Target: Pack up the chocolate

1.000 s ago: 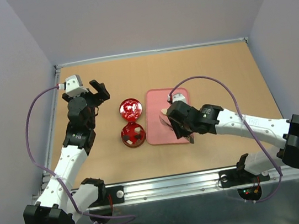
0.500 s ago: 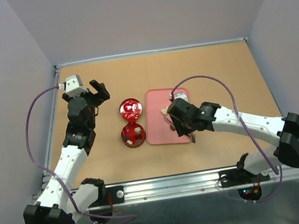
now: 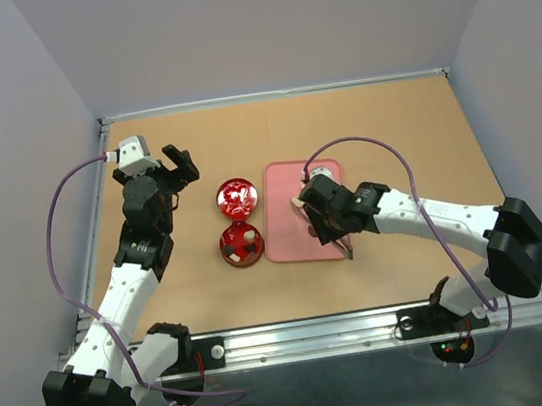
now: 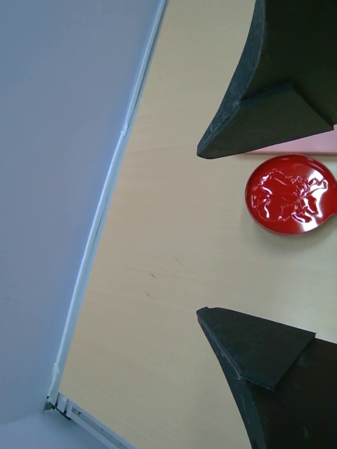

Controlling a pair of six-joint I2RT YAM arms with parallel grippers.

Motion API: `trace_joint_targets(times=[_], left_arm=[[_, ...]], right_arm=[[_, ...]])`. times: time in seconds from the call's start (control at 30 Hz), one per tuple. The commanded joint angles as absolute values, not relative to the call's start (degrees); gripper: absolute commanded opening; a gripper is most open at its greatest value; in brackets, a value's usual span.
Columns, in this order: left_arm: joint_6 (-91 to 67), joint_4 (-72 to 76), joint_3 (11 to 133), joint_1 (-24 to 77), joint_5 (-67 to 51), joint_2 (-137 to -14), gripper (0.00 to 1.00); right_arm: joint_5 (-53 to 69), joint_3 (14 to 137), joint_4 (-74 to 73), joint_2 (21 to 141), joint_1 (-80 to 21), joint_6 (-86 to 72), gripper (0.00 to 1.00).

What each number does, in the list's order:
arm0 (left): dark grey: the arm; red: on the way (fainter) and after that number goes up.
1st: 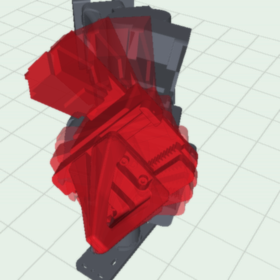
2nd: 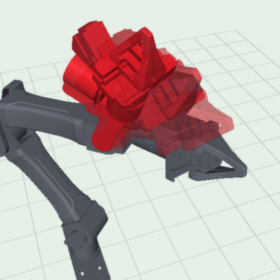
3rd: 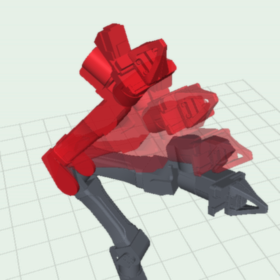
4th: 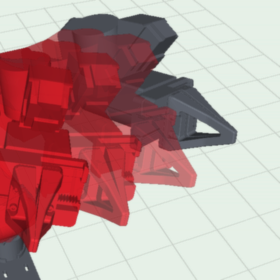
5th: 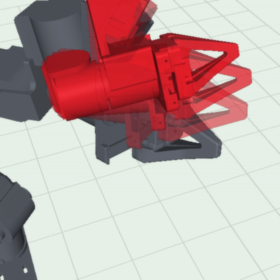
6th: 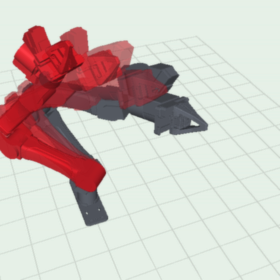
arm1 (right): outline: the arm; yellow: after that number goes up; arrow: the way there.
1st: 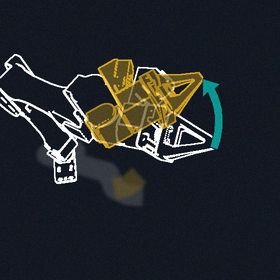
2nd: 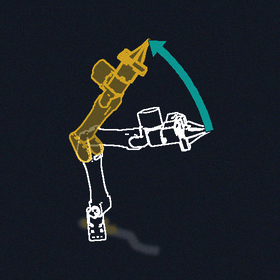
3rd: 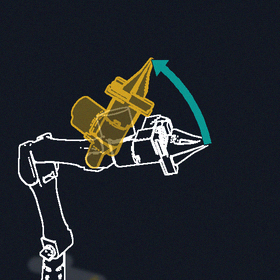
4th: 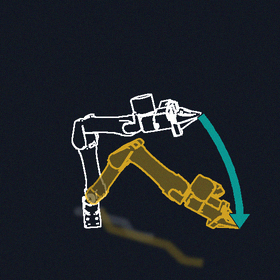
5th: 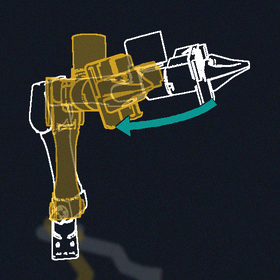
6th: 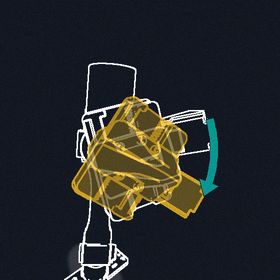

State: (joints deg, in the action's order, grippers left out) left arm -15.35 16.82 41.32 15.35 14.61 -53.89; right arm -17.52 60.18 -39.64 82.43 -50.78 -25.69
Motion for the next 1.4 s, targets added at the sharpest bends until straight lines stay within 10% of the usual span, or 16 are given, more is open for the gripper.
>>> trace_joint_targets(times=[0.0, 0.33, 1.37], left_arm=[[-15.12, 18.81, 43.86, 15.73, 15.03, -53.61, 0.99], [-15.12, 18.72, 43.86, 15.73, 15.21, -53.35, 0.99], [-15.12, 18.54, 44.3, 15.64, 15.29, -53.61, 0.99]], right_arm=[[-17.14, 62.31, -36.57, 83.23, -49.66, -23.82, 0.47], [-13.89, 63.19, -36.48, 81.05, -49.31, -23.29, 0.21], [-2.11, 73.39, -34.01, 84.54, -60.82, -15.65, 0.23]])
